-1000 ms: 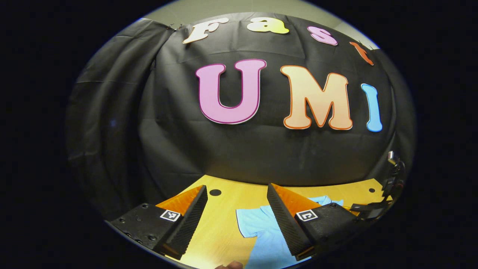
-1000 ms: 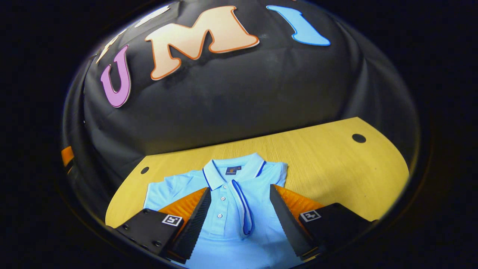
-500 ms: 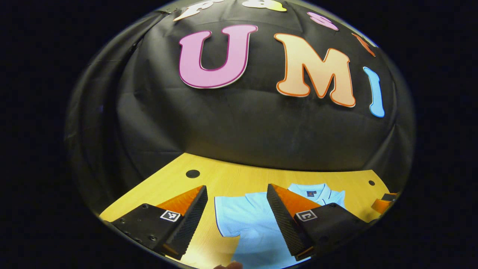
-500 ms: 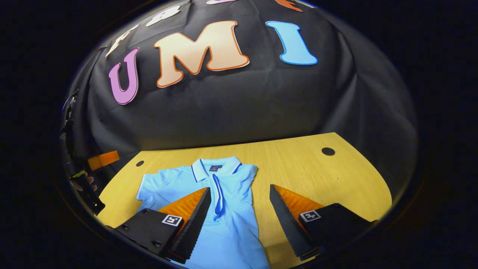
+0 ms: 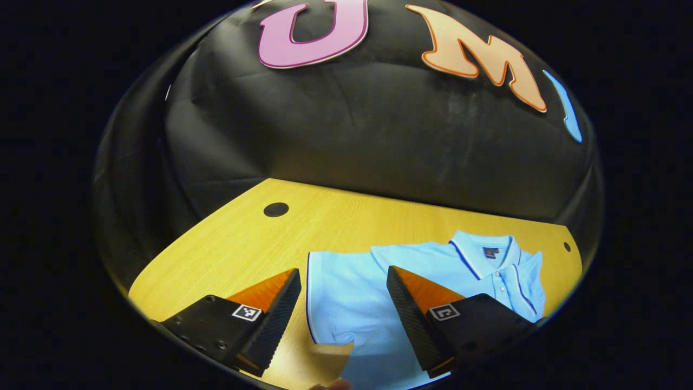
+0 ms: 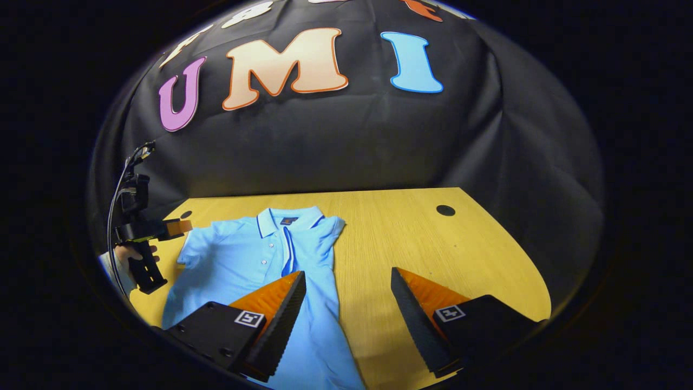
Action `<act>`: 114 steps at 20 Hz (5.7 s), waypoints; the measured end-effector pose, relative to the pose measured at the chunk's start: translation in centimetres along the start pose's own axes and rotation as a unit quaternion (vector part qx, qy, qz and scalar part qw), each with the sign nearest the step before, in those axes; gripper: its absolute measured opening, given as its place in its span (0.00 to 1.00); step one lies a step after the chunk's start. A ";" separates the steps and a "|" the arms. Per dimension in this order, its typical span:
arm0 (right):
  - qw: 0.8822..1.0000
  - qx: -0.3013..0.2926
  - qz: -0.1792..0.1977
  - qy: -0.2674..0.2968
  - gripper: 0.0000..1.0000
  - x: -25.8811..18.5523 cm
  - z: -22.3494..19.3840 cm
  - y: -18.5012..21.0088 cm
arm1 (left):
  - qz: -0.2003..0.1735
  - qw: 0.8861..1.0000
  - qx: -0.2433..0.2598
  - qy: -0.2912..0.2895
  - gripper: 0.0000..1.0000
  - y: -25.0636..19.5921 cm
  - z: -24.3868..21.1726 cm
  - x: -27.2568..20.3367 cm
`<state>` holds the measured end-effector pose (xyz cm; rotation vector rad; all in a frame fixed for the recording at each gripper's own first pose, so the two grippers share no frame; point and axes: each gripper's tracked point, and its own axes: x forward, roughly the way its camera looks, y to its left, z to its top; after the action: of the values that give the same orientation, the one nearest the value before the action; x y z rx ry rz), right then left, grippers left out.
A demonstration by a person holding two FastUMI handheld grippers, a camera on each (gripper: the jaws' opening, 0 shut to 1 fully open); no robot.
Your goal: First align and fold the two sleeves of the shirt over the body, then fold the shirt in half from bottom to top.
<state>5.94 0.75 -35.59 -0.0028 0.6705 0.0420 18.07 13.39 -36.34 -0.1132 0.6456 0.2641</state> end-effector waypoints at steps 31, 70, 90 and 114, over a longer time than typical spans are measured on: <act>1.000 0.005 -0.007 -0.010 0.98 -3.1 -0.4 -2.4 | -0.106 0.993 0.017 0.057 0.00 -11.0 -0.3 -1.2; 0.997 -0.025 0.058 -0.041 0.98 -17.1 -4.7 2.3 | -0.202 0.973 0.113 -0.016 0.96 -2.3 -4.5 -27.8; 0.993 -0.060 0.038 0.091 0.94 -21.6 -18.8 -0.2 | -0.207 0.956 0.165 0.126 0.96 4.1 -22.9 -35.1; 0.975 -0.004 0.124 0.183 0.02 -21.1 -23.9 4.1 | -0.212 0.963 0.089 0.143 0.00 -1.7 -25.1 -36.0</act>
<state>-25.56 3.66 -41.14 0.0673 1.0373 0.2910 -23.56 -0.37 -34.38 -0.1157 0.9107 -0.2295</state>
